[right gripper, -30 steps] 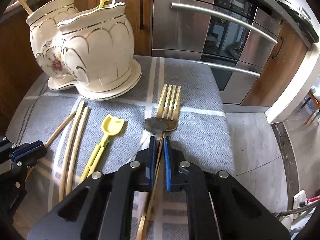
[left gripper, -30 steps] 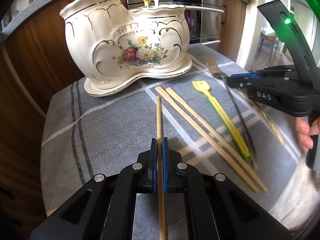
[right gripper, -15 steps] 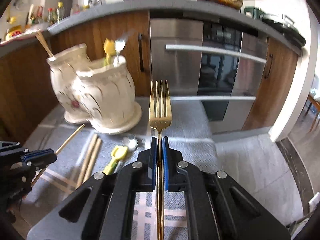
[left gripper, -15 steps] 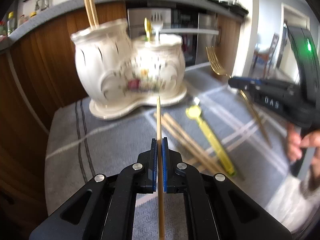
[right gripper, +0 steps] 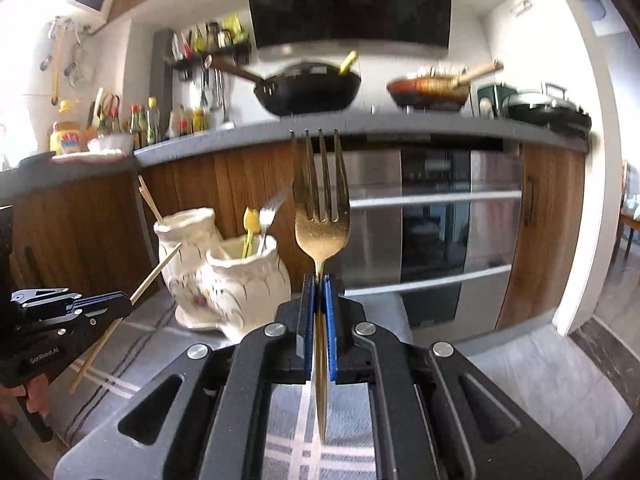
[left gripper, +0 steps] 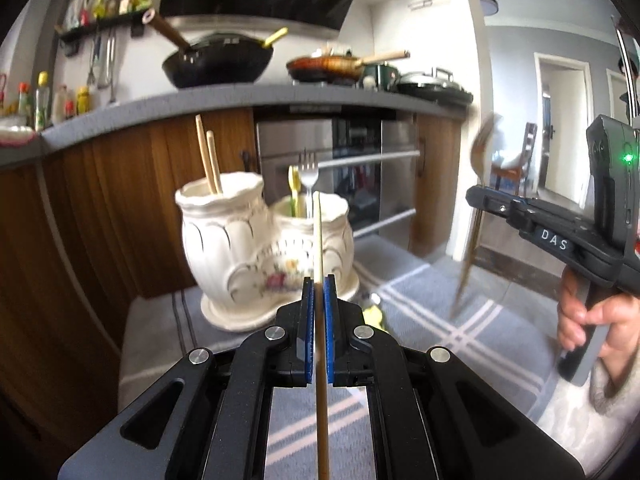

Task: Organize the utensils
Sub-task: 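Lift the chopstick into the tall cup while the right tool carries the gold fork over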

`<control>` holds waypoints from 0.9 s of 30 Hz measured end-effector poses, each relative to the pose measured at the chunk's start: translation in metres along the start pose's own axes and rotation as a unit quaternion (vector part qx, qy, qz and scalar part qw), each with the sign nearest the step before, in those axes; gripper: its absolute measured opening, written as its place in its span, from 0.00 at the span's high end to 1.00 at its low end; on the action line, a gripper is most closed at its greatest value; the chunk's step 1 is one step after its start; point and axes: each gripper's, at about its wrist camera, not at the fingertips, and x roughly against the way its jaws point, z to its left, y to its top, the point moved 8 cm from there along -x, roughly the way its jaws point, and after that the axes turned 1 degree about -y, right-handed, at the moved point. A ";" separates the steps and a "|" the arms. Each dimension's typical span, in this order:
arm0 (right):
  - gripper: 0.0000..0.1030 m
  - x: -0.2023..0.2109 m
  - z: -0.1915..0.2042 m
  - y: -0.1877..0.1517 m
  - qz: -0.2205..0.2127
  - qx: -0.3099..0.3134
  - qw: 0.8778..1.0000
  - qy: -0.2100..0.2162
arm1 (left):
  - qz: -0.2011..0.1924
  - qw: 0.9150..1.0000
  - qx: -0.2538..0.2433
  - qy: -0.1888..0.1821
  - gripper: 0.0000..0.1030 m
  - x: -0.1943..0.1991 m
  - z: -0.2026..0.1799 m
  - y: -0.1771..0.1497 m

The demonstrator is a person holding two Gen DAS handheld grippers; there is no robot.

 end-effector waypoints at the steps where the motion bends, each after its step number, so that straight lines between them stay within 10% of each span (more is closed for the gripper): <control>1: 0.95 0.002 -0.001 0.002 -0.005 -0.001 1.000 0.000 | -0.012 1.000 0.000 -0.001 0.95 0.002 0.000 0.002; 18: 0.96 0.005 0.019 0.066 -0.061 -0.015 0.997 0.046 | -0.167 0.981 0.097 -0.003 0.95 0.062 0.066 0.068; 27: 0.96 -0.028 0.038 0.111 -0.102 -0.012 0.993 0.060 | -0.194 0.972 0.135 0.012 0.95 0.029 0.121 0.118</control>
